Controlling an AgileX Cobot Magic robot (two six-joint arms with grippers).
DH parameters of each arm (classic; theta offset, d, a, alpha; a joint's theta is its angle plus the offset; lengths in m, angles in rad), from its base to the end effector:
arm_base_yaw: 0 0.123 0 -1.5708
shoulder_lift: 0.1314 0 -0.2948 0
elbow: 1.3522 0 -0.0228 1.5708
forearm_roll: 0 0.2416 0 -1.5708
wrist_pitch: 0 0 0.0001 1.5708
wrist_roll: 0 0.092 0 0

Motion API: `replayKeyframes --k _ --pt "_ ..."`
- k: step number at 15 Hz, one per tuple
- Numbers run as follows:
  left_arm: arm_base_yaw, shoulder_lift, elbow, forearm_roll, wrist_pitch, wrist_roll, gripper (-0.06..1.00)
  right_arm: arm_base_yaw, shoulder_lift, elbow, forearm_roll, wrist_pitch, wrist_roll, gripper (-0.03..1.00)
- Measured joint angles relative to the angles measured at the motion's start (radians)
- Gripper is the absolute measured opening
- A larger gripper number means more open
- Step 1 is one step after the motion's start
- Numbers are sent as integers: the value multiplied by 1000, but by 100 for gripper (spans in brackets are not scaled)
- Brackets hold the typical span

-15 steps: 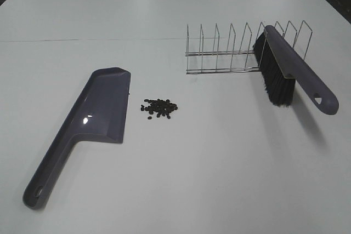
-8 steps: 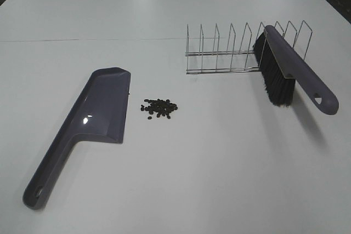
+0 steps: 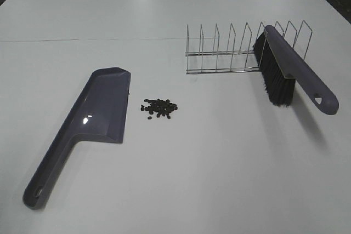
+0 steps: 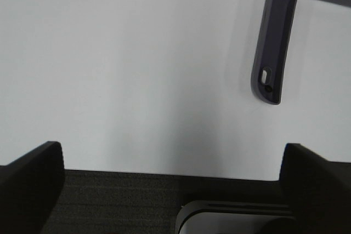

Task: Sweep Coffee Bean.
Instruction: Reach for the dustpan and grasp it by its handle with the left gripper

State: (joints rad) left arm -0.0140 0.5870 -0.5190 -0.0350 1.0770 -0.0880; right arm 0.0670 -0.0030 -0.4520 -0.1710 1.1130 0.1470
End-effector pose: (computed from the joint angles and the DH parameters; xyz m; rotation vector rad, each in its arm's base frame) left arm 0.0642 -0.0037 0.2643 -0.1085 2.6277 -0.0814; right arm -0.0195 -0.0154 0.2562 0.0939 2.1274 -0.0824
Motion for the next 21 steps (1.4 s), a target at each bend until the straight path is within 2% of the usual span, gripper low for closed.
replayKeyframes --k 8,21 --pt "0 220 0 -18 -3 8 98 0 0 0 0 0 0 96" --pt "0 237 0 -25 -3 21 98 0 0 0 0 0 0 96"
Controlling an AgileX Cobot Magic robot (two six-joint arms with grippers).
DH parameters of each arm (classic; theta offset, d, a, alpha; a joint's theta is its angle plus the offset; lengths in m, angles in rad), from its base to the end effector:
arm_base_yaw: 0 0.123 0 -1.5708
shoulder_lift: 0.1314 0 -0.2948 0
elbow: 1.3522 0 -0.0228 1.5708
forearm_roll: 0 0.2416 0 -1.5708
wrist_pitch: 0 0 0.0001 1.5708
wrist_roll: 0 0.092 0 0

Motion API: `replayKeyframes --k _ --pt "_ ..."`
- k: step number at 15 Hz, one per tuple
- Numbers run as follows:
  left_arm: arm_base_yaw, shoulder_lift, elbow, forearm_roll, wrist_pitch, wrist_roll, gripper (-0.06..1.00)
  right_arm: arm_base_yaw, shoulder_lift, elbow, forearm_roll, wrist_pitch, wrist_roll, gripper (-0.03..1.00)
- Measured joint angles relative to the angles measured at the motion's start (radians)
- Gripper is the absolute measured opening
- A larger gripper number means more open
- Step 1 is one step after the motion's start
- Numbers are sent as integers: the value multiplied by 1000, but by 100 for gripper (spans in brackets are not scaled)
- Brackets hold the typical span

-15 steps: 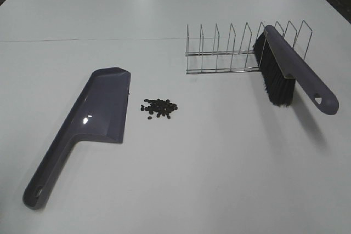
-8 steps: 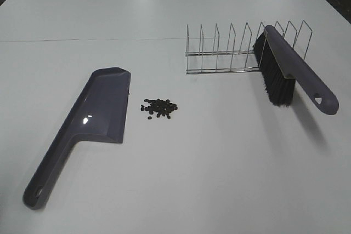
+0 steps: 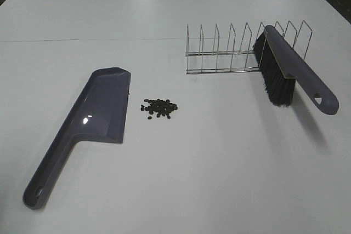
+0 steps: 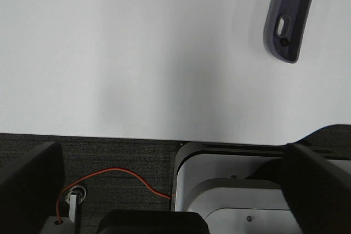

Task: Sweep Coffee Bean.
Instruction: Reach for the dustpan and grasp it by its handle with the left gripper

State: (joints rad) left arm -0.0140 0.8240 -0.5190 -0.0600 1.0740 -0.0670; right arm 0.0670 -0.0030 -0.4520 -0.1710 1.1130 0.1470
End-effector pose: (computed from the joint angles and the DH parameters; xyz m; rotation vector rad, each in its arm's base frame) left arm 0.0958 -0.0062 0.2454 -0.1062 2.8616 -0.0975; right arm -0.0195 -0.0154 0.2562 0.0939 2.1274 -0.0824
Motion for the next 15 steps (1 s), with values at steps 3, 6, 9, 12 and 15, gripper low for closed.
replayKeyframes --k 3,6,9,12,15 --pt "0 0 -28 -2 -44 0 98 0 0 0 0 0 0 96" --pt "0 17 -52 -2 -80 0 97 0 0 0 0 0 0 96" --pt "0 118 -90 -14 -94 0 97 0 0 0 0 0 0 96" --pt "0 269 -176 -30 -96 1 97 0 0 0 0 0 0 96" --pt "0 374 -249 -31 -97 2 98 0 0 0 0 0 0 96"
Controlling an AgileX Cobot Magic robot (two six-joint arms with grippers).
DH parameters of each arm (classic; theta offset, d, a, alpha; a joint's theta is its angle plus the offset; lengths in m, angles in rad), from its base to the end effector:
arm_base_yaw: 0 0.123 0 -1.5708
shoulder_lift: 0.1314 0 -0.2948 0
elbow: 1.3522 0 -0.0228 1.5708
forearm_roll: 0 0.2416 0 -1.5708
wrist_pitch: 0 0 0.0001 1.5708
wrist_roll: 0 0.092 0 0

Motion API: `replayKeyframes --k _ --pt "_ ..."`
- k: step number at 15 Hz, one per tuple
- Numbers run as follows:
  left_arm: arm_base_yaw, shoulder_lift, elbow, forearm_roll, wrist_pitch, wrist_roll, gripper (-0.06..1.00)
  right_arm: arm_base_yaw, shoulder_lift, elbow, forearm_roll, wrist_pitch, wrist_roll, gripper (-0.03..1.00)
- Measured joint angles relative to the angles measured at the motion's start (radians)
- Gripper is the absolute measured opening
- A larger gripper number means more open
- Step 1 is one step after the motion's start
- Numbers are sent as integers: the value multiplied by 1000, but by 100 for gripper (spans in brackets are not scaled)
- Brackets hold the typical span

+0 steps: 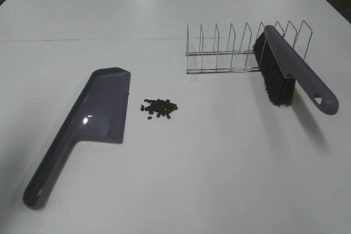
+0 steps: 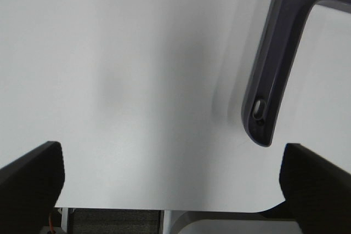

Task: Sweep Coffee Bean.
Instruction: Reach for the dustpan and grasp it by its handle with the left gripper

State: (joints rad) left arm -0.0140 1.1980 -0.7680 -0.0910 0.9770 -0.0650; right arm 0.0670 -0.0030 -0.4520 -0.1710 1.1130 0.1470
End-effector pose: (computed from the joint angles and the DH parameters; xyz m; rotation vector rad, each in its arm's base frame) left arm 0.1875 -0.0096 0.2607 -0.1336 2.8882 -0.1327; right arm -0.0195 -0.0154 0.2562 0.0939 2.1274 -0.0824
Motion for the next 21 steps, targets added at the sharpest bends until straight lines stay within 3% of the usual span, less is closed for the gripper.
replayKeyframes --k 5,10,15,21 --pt "-16 198 -123 -2 -11 0 97 0 0 0 0 0 -1 96" --pt "-160 346 -206 -4 -38 -70 97 0 0 0 0 0 -1 96" --pt "-308 491 -225 -7 -76 -160 87 0 0 0 0 0 -1 96" --pt "-329 578 -235 -21 -147 -176 87 0 0 0 0 0 -1 96"
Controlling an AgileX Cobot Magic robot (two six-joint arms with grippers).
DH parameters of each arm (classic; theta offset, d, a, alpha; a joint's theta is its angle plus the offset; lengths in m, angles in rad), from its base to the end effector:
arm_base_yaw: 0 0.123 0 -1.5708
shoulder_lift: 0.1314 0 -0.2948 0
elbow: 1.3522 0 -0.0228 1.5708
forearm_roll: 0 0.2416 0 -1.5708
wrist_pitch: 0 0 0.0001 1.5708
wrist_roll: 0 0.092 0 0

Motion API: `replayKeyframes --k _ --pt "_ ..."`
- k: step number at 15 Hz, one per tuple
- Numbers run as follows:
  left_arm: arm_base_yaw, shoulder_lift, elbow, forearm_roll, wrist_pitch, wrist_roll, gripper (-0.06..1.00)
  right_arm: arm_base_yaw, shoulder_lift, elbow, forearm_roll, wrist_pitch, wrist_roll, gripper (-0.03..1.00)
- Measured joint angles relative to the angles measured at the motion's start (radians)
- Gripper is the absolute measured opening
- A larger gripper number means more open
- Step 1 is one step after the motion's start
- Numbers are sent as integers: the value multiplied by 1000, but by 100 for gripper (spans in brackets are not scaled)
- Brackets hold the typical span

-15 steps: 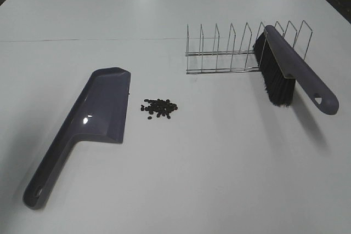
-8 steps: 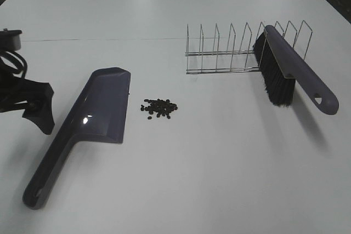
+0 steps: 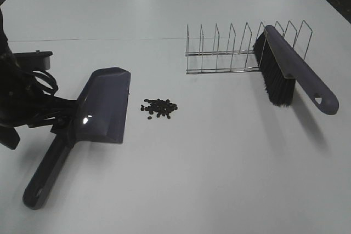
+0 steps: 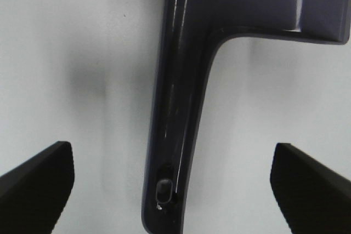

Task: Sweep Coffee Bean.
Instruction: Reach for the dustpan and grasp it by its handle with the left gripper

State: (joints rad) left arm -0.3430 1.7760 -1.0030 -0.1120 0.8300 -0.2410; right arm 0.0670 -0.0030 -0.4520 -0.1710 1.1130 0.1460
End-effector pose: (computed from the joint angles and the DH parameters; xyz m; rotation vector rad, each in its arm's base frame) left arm 0.2837 -0.1094 0.1744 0.0445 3.1094 -0.1508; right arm -0.0195 -0.0154 0.2562 0.0929 2.1274 -0.0830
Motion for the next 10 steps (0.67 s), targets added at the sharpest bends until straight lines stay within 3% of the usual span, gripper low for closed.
replayKeyframes --k 10 --pt "-38 49 -2 19 -66 0 86 0 0 0 0 1 0 96"
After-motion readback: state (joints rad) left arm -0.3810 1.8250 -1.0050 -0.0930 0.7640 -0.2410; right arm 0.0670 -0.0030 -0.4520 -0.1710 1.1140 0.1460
